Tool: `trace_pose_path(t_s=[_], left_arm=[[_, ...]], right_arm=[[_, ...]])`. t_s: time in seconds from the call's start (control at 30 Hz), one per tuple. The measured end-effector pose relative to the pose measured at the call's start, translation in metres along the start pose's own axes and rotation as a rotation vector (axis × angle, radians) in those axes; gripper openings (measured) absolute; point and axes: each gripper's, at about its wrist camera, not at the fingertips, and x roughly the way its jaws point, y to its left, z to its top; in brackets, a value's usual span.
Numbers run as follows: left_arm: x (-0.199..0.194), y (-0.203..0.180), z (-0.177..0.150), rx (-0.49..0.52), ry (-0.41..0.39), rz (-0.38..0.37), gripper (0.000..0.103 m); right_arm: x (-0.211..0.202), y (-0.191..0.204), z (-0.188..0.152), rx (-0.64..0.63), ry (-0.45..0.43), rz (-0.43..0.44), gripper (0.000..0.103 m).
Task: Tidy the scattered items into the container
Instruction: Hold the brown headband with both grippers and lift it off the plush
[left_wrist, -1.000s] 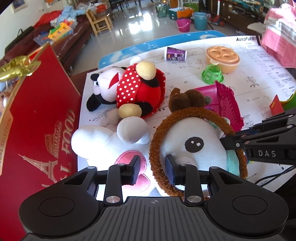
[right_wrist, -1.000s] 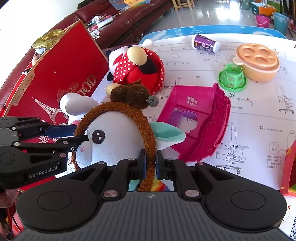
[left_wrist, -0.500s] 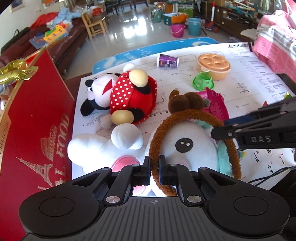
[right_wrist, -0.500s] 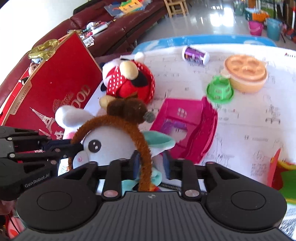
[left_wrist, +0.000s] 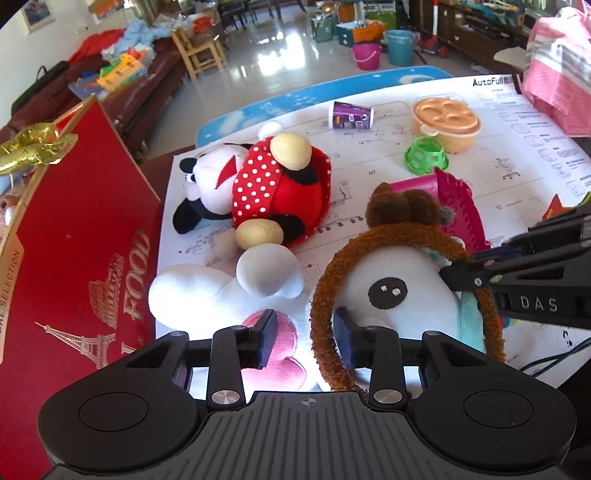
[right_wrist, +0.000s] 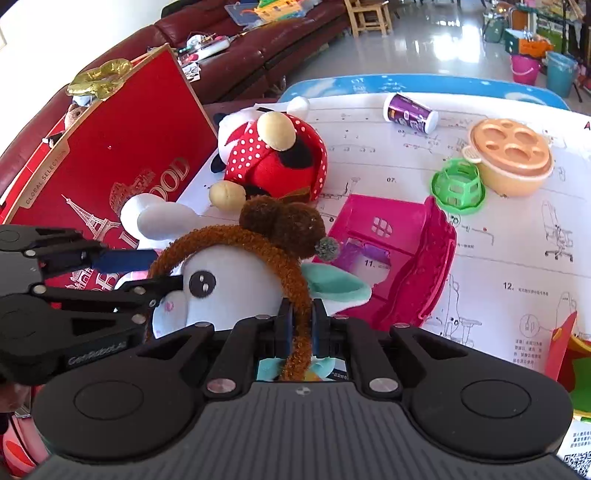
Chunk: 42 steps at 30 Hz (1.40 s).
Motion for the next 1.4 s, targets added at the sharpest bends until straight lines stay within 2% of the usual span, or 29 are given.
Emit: trace_pose_path(t_s=[0.03, 0.1, 0.17, 0.27, 0.3, 0.43, 0.5, 0.57, 0.67, 0.83, 0.93, 1.0, 1.1, 1.4], left_arm=[[0.000, -0.001, 0.001, 0.008, 0.001, 0.005, 0.048], [0.000, -0.006, 0.002, 0.018, 0.011, -0.027, 0.022], [-0.004, -0.011, 0.003, 0.022, 0.002, -0.007, 0.022], [-0.011, -0.010, 0.004, 0.008, -0.018, -0.001, 0.009], [-0.015, -0.009, 0.004, 0.003, -0.029, -0.010, 0.008], [-0.016, -0.007, 0.003, 0.001, -0.030, -0.013, 0.008], [-0.013, -0.008, 0.002, 0.008, -0.018, -0.005, 0.012], [-0.013, -0.009, 0.000, 0.019, -0.020, -0.001, 0.020], [-0.011, -0.012, -0.002, 0.039, -0.024, 0.014, 0.024], [-0.009, -0.015, -0.005, 0.070, -0.028, 0.040, 0.024], [-0.010, -0.014, -0.005, 0.067, -0.030, 0.045, 0.021], [-0.012, -0.012, -0.005, 0.056, -0.033, 0.049, 0.011], [-0.018, -0.009, -0.006, 0.040, -0.042, 0.047, 0.006], [-0.040, -0.005, -0.004, 0.033, -0.097, 0.035, 0.004]], right_arm=[[0.000, 0.000, -0.001, 0.001, 0.000, -0.002, 0.011], [0.000, 0.001, -0.001, 0.005, -0.001, 0.000, 0.011], [-0.001, 0.001, -0.001, 0.007, 0.000, -0.006, 0.012], [-0.003, -0.004, -0.001, 0.043, 0.008, 0.013, 0.012], [-0.003, -0.006, -0.002, 0.060, 0.011, 0.023, 0.012], [-0.005, -0.005, -0.002, 0.070, 0.010, 0.037, 0.012], [-0.006, -0.002, -0.003, 0.057, 0.005, 0.029, 0.011], [-0.007, -0.001, -0.004, 0.051, 0.003, 0.027, 0.011], [-0.008, 0.001, -0.004, 0.047, 0.004, 0.022, 0.011], [-0.012, 0.002, -0.005, 0.054, 0.007, 0.023, 0.011], [-0.016, 0.002, -0.004, 0.079, 0.004, 0.042, 0.011], [-0.020, 0.004, -0.003, 0.077, -0.003, 0.038, 0.011], [-0.025, 0.008, -0.002, 0.068, -0.012, 0.035, 0.011], [-0.043, 0.018, 0.002, 0.041, -0.048, 0.018, 0.011]])
